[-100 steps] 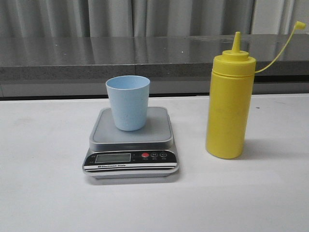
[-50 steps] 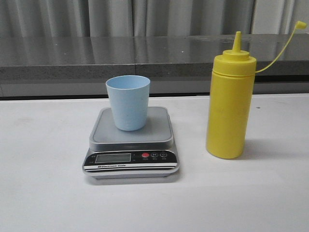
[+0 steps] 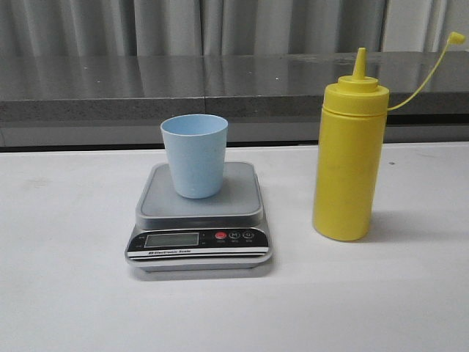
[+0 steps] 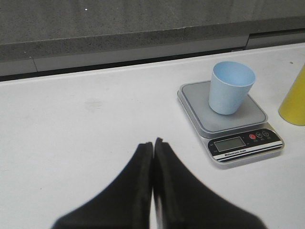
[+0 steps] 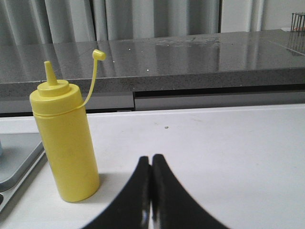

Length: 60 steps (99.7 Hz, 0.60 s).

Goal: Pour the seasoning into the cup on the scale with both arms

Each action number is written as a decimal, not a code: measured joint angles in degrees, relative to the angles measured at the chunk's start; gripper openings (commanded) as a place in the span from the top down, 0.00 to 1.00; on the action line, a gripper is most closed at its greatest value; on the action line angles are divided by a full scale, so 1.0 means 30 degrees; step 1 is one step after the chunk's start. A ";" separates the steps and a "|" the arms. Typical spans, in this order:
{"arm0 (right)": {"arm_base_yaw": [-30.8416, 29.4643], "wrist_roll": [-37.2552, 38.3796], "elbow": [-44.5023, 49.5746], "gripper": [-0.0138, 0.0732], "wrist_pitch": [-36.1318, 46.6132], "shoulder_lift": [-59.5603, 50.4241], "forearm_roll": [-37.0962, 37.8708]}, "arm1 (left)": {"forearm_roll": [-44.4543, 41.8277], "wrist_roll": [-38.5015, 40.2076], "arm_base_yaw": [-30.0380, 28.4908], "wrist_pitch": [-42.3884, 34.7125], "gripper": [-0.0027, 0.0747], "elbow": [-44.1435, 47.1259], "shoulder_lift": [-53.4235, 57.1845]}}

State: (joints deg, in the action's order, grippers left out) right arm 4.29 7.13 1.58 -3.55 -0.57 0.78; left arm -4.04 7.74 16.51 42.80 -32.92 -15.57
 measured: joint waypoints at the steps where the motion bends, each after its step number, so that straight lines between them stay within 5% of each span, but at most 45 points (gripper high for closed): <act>1: 0.0000 0.0000 0.0000 0.92 0.0000 0.0000 0.0000 | 0.0000 0.0000 0.0000 0.0000 0.98 0.0000 0.0000; 60: 0.0000 -0.0038 0.0000 0.92 0.0000 0.0000 0.0000 | 0.0000 0.0000 -0.0362 0.0000 0.99 0.0423 0.0000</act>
State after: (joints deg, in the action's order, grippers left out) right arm 4.29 7.02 1.58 -3.55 -0.57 0.78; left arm -4.04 7.74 15.42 42.80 -31.66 -15.57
